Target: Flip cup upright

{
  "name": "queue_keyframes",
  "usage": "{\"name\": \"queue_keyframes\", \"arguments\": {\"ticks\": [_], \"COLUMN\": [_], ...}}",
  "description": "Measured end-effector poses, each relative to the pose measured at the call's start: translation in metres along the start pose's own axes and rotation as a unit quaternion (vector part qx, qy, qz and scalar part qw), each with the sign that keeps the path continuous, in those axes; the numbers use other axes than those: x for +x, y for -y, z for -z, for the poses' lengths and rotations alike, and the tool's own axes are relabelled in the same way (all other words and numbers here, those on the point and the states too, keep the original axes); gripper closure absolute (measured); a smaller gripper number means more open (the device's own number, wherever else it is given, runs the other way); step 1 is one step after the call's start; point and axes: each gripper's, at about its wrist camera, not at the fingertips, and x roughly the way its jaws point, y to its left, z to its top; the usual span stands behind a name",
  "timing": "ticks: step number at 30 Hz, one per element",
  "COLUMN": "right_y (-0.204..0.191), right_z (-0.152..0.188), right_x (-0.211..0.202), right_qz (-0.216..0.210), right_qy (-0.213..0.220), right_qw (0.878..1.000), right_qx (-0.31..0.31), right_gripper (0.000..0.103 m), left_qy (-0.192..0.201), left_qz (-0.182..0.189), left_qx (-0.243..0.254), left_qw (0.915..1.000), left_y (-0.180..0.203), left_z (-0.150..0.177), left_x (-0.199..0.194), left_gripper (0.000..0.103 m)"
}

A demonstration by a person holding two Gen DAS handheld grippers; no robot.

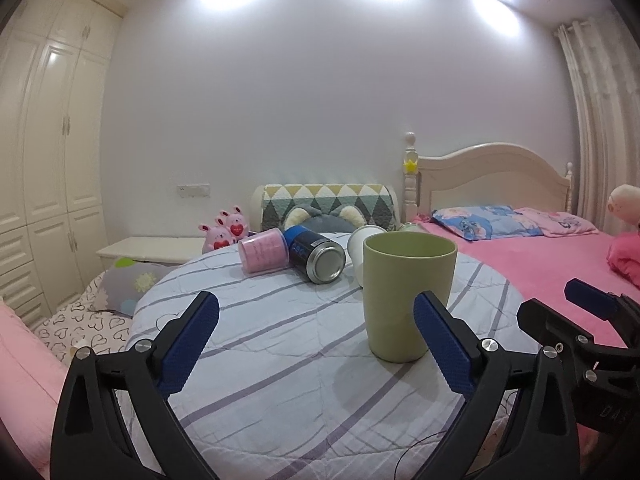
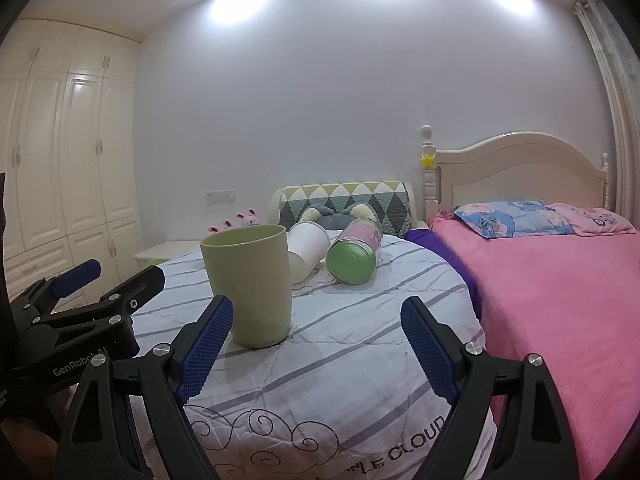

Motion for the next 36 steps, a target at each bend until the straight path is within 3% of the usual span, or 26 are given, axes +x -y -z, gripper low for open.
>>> {"name": "queue_keyframes", "arguments": {"ticks": [36], "right_y": [0.0059], "right_z": [0.0029], "right_x": [0.0018], "right_qz": [-0.007], "right_qy": [-0.012], "right_qw": [1.0], "right_qx": [0.012], "right_gripper": [0.016], "left_qy": [-0.01], "left_qz": [-0.023], "left_qx": [-0.005], "left_qw": [0.9997], "left_y": [-0.0071], "left_z": [-0.001], "left_x": [0.0036], "left_gripper": [0.003]}}
